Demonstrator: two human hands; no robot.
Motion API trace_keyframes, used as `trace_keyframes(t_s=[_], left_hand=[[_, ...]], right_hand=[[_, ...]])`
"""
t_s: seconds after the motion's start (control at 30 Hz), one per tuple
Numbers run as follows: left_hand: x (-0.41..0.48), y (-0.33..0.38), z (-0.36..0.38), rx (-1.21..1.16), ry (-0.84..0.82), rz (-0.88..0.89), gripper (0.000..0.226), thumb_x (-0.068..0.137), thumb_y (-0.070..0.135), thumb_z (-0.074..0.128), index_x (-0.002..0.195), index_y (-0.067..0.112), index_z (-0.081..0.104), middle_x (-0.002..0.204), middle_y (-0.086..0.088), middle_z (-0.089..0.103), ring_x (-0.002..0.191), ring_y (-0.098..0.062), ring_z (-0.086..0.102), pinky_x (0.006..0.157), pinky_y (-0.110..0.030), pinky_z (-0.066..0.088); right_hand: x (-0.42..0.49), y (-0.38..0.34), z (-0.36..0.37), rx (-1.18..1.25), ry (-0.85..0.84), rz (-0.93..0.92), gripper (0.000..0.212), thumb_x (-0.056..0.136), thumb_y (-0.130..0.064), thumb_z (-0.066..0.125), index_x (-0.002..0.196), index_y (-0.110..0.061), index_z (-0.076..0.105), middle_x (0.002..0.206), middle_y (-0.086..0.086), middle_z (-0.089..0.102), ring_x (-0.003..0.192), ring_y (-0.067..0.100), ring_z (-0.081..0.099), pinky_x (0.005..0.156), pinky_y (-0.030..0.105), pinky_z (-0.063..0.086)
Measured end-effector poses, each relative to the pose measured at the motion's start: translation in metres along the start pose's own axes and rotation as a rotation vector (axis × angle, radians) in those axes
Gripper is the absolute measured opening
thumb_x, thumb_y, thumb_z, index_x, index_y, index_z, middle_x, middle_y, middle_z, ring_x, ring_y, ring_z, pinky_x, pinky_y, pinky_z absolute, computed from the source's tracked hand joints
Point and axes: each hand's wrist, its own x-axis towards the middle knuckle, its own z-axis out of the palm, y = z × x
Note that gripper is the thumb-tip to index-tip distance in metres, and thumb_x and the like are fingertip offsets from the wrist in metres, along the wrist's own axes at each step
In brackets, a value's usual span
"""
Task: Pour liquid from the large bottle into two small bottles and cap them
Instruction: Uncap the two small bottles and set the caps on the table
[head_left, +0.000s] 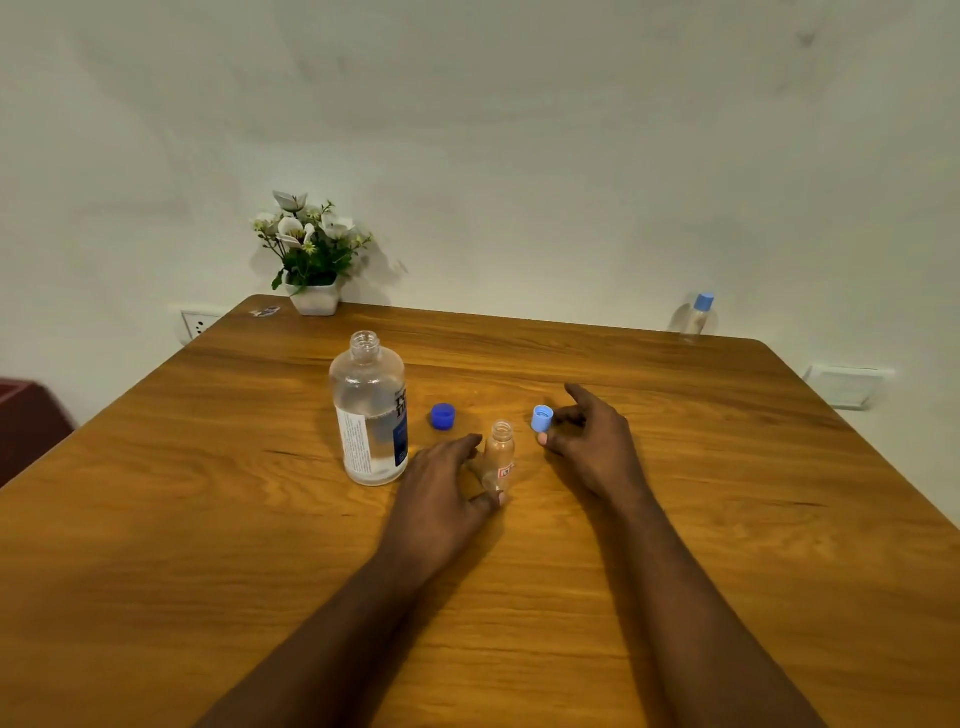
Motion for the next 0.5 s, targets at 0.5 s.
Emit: trace_keyframes(t_s=[0.5], left_hand=[[-0.07,0.028,0.004,0.036,0.063,0.119,0.036,0.088,0.035,0.061,0.122,0.035,0.048,0.12,0.017,0.045,0.113,-0.001,0.043,0.093,-0.022,0.041]], right_hand=[[-0.046,0.001,-0.017,-0.003,-0.073,-0.018,0.078,0.081,-0.017,0.075,0.148,-0.021,0.035,0.133,0.002,0.061,0.124,0.017,0.054,0.099,0.031,0.043]])
